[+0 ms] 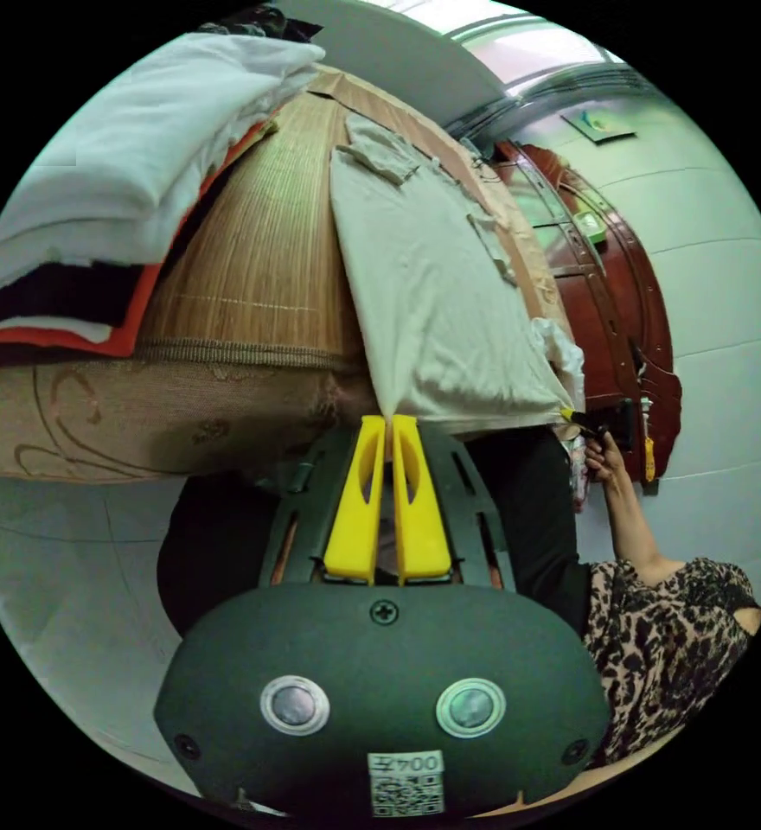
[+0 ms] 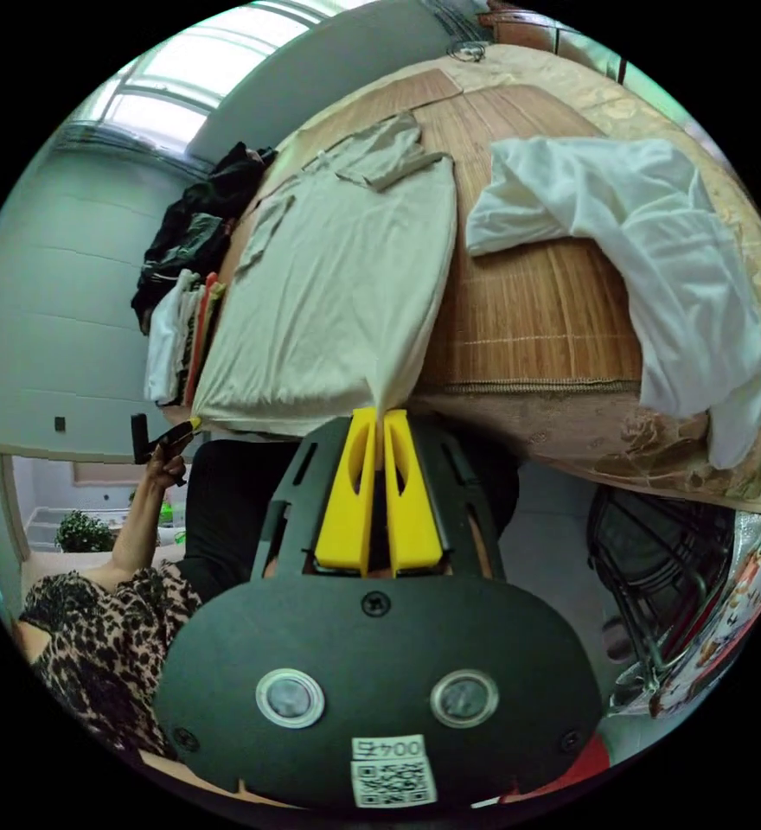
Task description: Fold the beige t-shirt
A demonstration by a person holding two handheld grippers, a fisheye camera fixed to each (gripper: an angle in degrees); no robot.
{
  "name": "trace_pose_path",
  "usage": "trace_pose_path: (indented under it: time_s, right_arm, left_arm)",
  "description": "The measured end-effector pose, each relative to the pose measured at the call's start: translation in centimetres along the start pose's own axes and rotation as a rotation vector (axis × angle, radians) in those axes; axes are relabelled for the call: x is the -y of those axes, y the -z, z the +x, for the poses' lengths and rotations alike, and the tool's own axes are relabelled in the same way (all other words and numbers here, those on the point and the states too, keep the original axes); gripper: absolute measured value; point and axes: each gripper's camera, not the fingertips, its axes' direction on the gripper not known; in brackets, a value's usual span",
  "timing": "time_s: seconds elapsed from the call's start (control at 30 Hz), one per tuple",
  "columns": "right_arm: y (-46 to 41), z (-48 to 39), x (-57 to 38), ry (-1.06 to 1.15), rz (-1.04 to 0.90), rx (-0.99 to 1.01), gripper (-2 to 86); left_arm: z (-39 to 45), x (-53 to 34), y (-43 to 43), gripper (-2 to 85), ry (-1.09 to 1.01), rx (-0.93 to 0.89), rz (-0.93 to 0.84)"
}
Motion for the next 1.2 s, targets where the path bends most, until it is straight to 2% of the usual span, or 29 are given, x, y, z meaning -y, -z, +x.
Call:
trace_pose_path:
  time_s: [0.13,0.37,0.53,0.7,0.93,1.2]
  right_arm:
    - [2.8,-0.3,-1.2,0.059,0.048,0.034,-0.1]
    - [7.9,-0.8,-6.0,0.154,0.106,0.077,0.0]
    - [10.5,1.0,-10.4,0.111,0.169,0.190,0.0]
    - [12.2,2.7,-11.2,0.066,0.249,0.293,-0.3]
    - [14.1,3.2,-3.6,0.039,0.316,0.357,-0.2]
    - [13.2,3.4,13.3,0.016,0.289,0.288,-0.1]
  left_arm:
    - [-0.1,-0.7,5.4,1.4,-0.025,-0.125,0.105]
    - [0.6,-3.9,13.2,1.4,-0.105,-0.164,0.152]
    - [-1.2,-8.7,18.5,1.7,-0.058,-0.302,0.205]
    - [-1.4,-8.3,21.8,1.7,-0.056,-0.344,0.256]
    - [-2.1,3.4,24.7,1.9,0.057,-0.408,0.330]
    - [-3.6,22.0,23.8,1.8,0.091,-0.322,0.277]
